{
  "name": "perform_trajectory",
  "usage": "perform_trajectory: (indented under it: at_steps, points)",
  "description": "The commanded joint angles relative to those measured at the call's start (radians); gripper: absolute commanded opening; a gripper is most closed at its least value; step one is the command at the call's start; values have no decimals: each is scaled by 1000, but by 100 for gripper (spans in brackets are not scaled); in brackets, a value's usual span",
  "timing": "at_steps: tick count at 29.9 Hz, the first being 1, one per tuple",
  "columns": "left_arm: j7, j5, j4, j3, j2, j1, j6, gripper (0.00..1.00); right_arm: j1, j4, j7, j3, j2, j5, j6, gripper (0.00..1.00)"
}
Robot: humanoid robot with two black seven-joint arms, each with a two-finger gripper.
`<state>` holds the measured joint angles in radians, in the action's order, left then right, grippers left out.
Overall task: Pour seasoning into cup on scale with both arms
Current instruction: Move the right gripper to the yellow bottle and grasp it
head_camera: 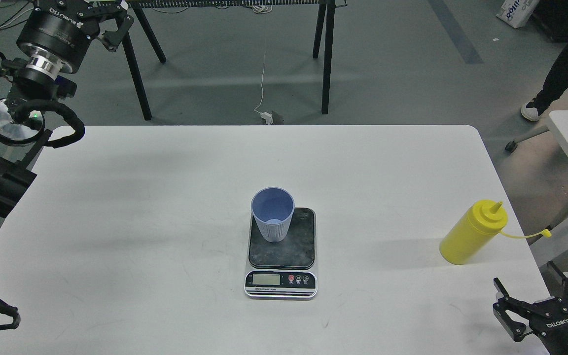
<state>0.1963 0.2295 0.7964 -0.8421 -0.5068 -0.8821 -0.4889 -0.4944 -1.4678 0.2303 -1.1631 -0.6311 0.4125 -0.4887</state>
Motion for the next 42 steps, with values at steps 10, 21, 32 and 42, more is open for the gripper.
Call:
perform_trajectory:
  at_steps: [10,21,32,42]
  points:
    - [2,-2,0,9,-24,3,0,100,114,135,-2,20,139,-30,0,99]
    - [2,-2,0,8,-30,29,0,100,203,147,-2,74,183,-12,0,99]
    - [0,-2,0,12,-55,29,0,100,266,193,1,74,185,-12,0,99]
    - [-1,-2,0,14,-62,29,0,100,316,257,11,74,215,-15,0,95]
